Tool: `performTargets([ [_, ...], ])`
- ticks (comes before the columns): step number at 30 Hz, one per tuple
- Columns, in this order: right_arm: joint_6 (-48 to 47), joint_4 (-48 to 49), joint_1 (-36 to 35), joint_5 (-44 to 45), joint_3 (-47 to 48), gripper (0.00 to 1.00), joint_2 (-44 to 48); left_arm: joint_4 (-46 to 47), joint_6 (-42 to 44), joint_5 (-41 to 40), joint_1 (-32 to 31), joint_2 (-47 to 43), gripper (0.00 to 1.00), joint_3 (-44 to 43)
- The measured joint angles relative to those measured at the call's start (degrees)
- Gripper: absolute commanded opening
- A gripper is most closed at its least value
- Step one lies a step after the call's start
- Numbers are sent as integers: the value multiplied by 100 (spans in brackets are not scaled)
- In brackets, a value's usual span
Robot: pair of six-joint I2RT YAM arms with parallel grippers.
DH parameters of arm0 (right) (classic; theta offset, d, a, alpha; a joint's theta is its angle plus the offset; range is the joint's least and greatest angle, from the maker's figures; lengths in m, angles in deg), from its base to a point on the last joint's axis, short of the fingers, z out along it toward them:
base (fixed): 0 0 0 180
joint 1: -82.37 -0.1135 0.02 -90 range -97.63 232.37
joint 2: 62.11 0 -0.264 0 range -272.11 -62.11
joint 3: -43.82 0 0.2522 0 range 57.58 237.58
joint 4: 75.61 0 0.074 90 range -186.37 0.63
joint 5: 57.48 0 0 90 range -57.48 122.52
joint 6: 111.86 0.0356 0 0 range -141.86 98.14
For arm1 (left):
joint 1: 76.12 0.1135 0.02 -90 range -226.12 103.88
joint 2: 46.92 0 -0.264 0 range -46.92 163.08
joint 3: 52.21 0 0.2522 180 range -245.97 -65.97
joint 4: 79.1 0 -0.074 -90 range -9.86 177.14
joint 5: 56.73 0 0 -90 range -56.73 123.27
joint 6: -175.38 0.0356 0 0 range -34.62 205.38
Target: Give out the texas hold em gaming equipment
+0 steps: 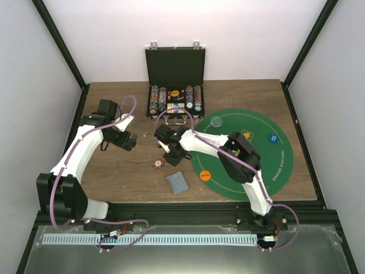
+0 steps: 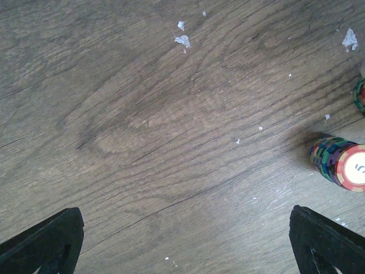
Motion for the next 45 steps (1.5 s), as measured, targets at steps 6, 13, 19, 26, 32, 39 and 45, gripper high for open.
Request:
performTargets([
  [6,11,-114,72,57,223,1,7,0,7,-2,0,0,100,0],
  [13,9,-118,269,-11,332,1,142,0,13,0,0,0,100,0],
  [19,17,-50,1060,-96,79,1,610,0,15,-2,0,-35,100,0],
  [26,59,313,3303,-120,-1047,1,1687,-2,15,4,0,-79,100,0],
  [32,59,570,4793,-98,-1572,1,1840,-7,15,46,0,-79,100,0],
  [39,52,986,5967,-208,-1596,1,1683,-20,22,120,0,-79,100,0],
  [45,26,1263,6620,-225,-1370,1,1178,-20,55,151,0,-15,100,0],
])
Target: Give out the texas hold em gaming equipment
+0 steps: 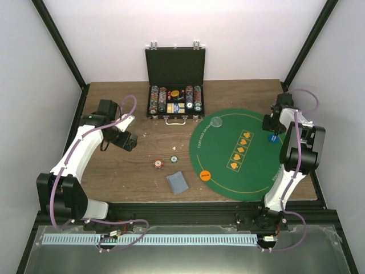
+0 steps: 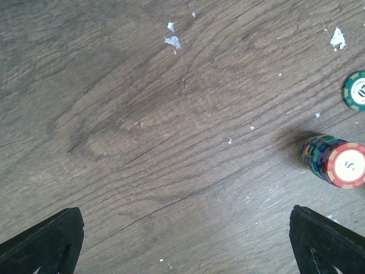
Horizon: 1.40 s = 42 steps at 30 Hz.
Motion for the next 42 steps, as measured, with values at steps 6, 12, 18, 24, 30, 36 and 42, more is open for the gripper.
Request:
performTargets([
  [6,-46,138,166,-4,177,1,-343,-2,26,0,0,136,100,-11],
  [12,-81,229,164,-52,481,1,-654,-11,39,0,0,227,100,-20],
  [18,-142,247,168,-70,568,4,-826,-28,48,0,0,229,100,-22],
  [24,-144,129,168,-68,682,32,-896,-52,50,0,0,229,100,-42],
  [30,-144,20,168,-66,802,53,-970,-68,50,2,0,229,100,-55],
  [36,-164,-48,168,-44,1082,60,-1145,-72,48,0,0,229,100,-59],
  [42,-116,-201,168,-61,1244,100,-1198,-83,50,2,0,229,100,-63],
])
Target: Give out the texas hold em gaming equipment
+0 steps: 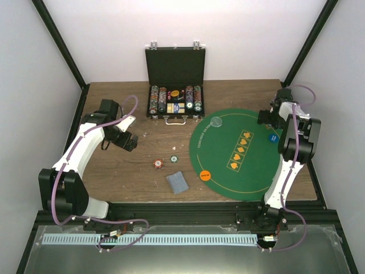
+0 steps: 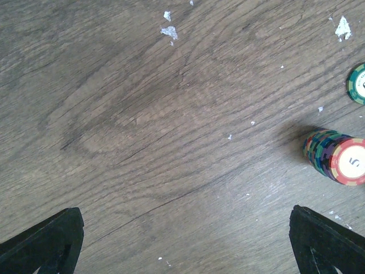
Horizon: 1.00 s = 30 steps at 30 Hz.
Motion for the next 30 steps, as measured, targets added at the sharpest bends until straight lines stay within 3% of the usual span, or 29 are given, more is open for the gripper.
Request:
performTargets([
  [7,-28,-304,-127,-70,203,100,356,-17,-2,31,0,0,100,-2],
  [11,-203,-317,-688,-219,372,100,1130,-28,-2,68,0,-13,100,-2],
  [16,-955,92,-2870,-1036,-179,100,2352,-31,-28,81,0,-96,100,-2],
  [22,-1598,129,-5536,-1784,-468,100,2269,-26,-127,2,44,-122,100,-11],
  [30,-1698,166,-6741,-1690,-190,100,1156,17,-273,0,802,-151,100,-11],
])
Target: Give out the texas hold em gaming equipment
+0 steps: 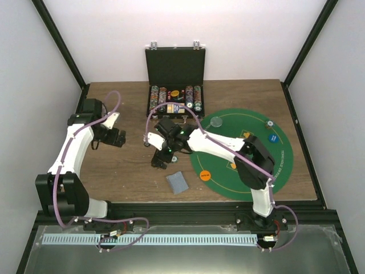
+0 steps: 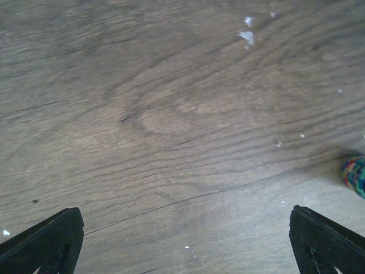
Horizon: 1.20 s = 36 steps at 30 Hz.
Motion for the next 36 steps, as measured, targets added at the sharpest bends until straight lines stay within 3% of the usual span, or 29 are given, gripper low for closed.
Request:
performTargets([
  [10,13,-127,-260,625,127,99,-846,116,-20,111,232,-151,100,26],
  [18,-17,-114,-466,1080,166,88,-1220,125,-17,173,232,-151,100,26],
  [26,-70,-83,-597,1187,188,47,-1241,127,-11,199,232,-151,100,26],
  [33,-42,-70,-601,1276,188,19,-1241,125,-9,223,232,-151,100,26],
  [36,-35,-70,-610,1307,188,1,-1241,125,-9,238,232,-151,100,26],
])
